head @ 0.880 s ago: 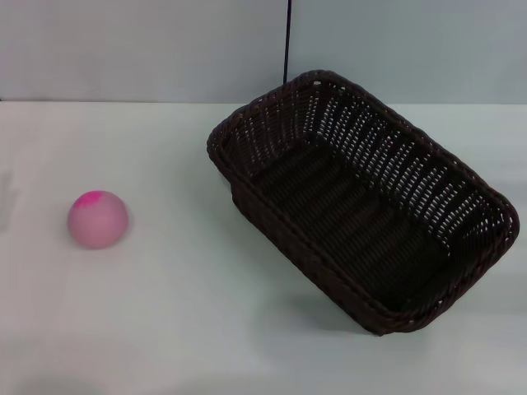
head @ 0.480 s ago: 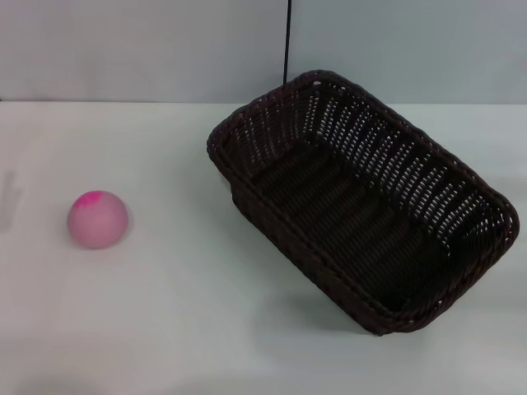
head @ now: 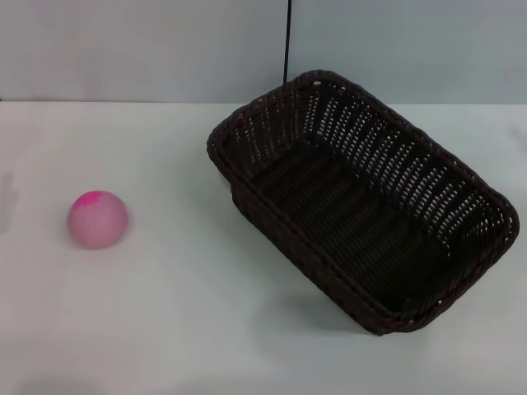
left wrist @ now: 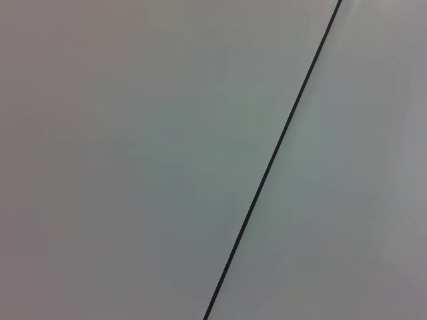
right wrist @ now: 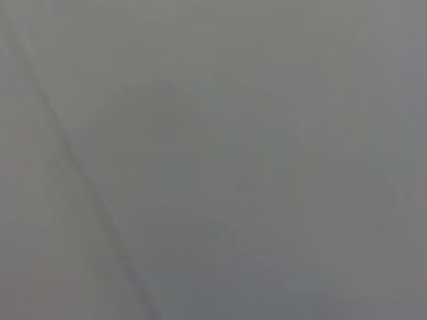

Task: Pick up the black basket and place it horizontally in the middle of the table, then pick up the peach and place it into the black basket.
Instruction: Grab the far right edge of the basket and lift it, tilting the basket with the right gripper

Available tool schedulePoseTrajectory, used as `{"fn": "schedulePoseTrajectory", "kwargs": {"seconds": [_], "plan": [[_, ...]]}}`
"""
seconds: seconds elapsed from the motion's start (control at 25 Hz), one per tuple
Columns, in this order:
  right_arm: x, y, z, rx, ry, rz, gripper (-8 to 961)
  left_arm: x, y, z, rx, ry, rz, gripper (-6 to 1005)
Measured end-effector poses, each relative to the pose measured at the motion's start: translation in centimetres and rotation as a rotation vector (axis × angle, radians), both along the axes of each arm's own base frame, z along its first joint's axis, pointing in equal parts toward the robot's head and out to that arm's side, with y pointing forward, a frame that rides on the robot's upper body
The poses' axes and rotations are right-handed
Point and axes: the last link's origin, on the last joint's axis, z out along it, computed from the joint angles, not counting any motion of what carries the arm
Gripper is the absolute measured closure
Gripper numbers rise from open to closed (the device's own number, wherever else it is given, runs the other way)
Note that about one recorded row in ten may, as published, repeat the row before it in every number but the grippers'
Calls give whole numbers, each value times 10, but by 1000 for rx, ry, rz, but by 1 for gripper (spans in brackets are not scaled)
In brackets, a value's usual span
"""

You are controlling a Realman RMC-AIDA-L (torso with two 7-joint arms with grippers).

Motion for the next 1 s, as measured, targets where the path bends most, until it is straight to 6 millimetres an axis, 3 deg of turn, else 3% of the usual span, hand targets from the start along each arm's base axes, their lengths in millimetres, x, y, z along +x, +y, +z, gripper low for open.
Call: {"fn": "schedulePoseTrajectory", "kwargs": {"seconds": [0.32,0.44,0.68,1.0], "plan": [[-66,27,38,-424,-268,-50,342,0,-1,-2,-11,-5,-3,186],[-80,37,37,-525,-341,-98,343,0,-2,-3,-12,-10,-3,186],[-107,64,21,-652,-538,-122,345,0,-2,-3,-17,-16,0,186],[-114,77,-9,-761,-611,-119,347,0,0,-4,-20,-22,0,187]]}}
